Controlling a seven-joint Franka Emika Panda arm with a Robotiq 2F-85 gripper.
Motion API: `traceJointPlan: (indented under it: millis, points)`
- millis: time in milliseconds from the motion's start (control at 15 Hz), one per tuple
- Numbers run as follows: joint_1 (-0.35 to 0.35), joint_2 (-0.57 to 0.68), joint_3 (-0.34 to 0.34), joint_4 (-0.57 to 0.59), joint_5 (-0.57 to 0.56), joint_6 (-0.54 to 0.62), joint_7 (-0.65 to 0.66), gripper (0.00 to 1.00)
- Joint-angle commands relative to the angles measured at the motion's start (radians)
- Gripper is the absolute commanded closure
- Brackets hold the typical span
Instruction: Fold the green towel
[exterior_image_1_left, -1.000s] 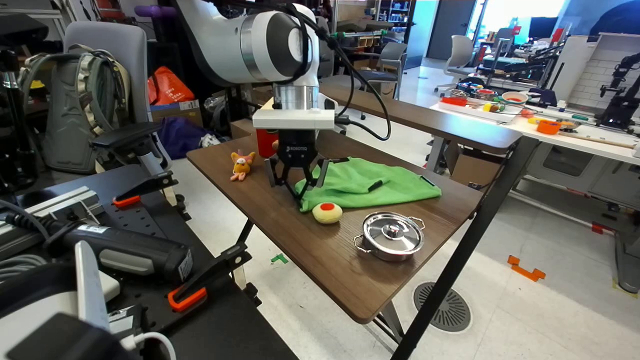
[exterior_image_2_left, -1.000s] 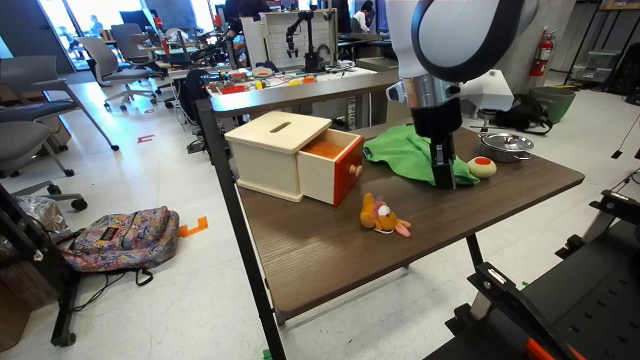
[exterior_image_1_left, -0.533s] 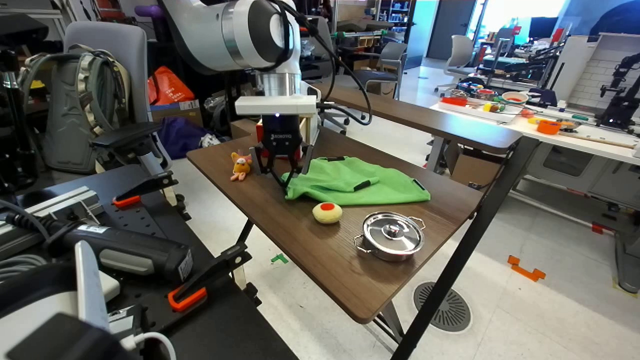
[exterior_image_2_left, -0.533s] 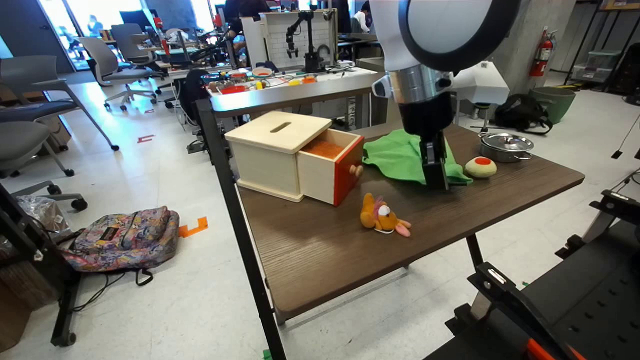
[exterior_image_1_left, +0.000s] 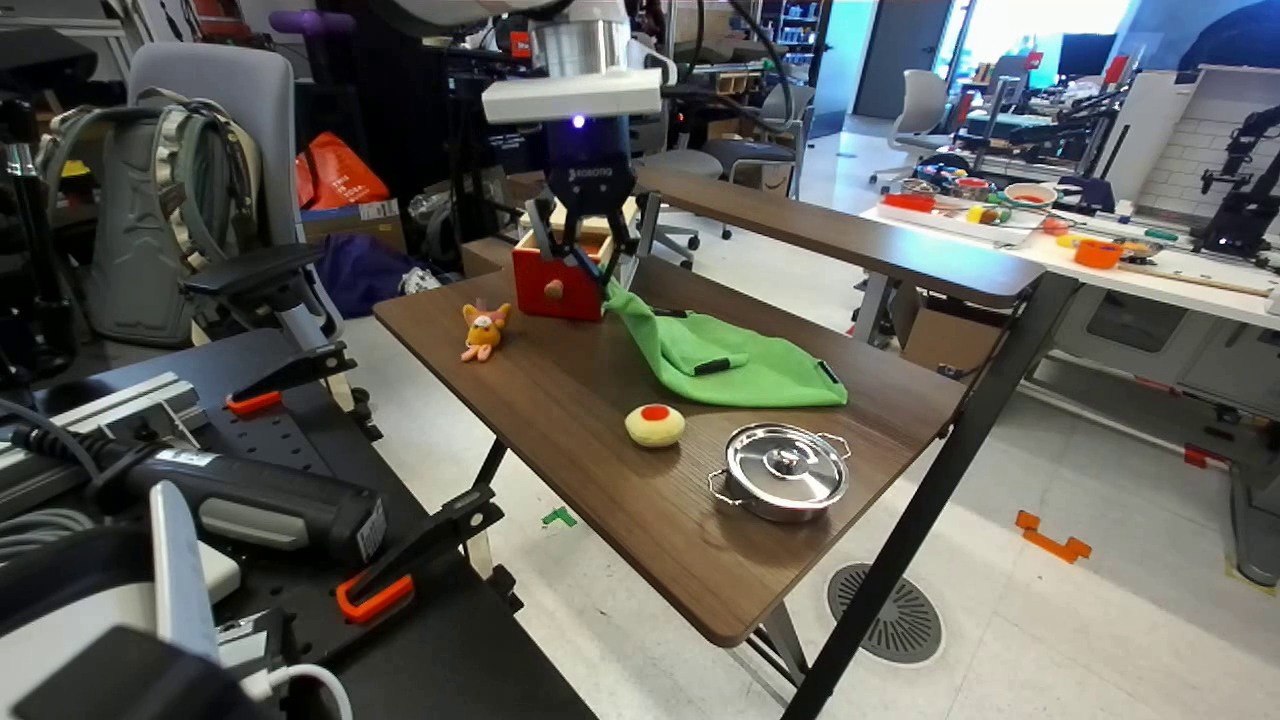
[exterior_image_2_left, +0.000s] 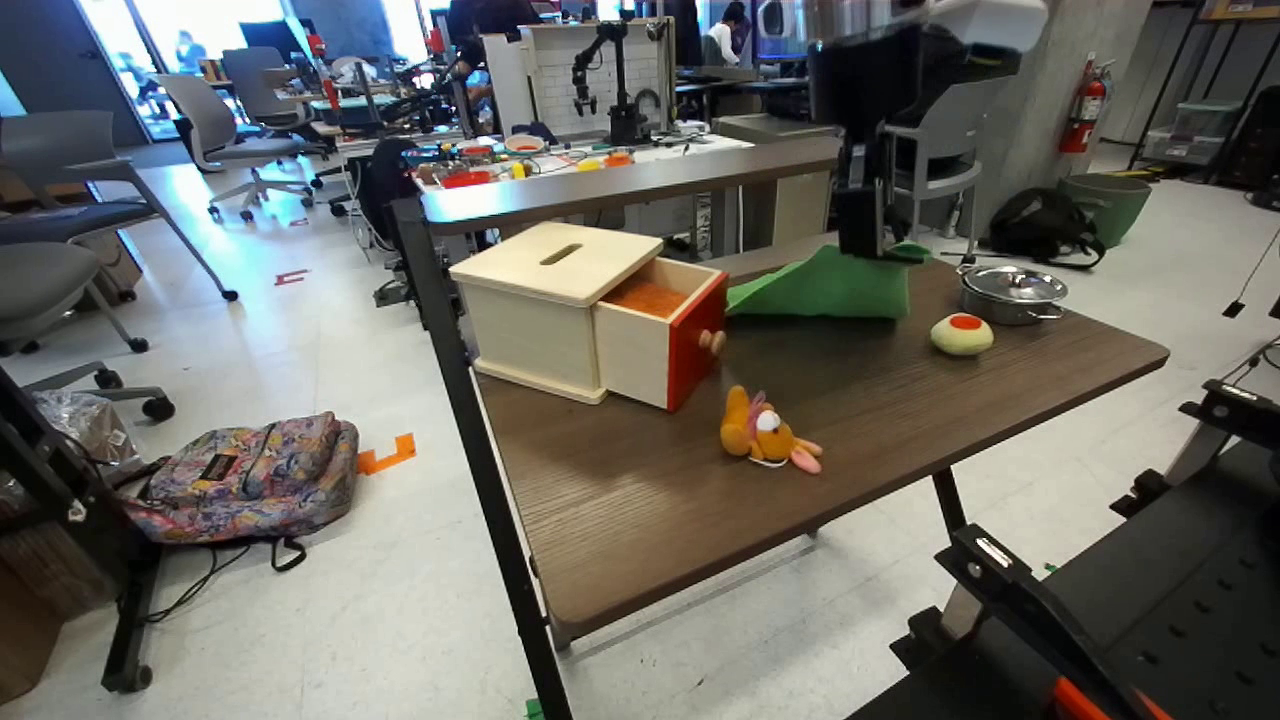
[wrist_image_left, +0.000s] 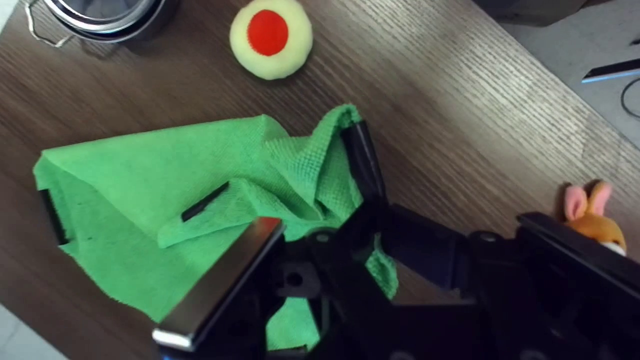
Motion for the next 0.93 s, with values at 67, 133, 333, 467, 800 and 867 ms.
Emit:
traceJointPlan:
  millis: [67,133,333,467,800,867]
  points:
    - [-0.089,-0.016,0.034,0.081,0.154,-0.056,-0.106,0.97]
    - [-0.102,0.008,0.034,0.119,0.18,-0.067,-0.12,0.97]
    - [-0.12,0.073,0.027,0.218,0.222,-0.119,-0.128,0.97]
    - [-0.112,0.131,0.012,0.291,0.206,-0.141,-0.096,0.97]
    - [-0.093,0.288,-0.018,0.494,0.178,-0.214,-0.019,0.97]
    - [-0.092,0.322,-0.024,0.541,0.179,-0.239,-0.005,0.97]
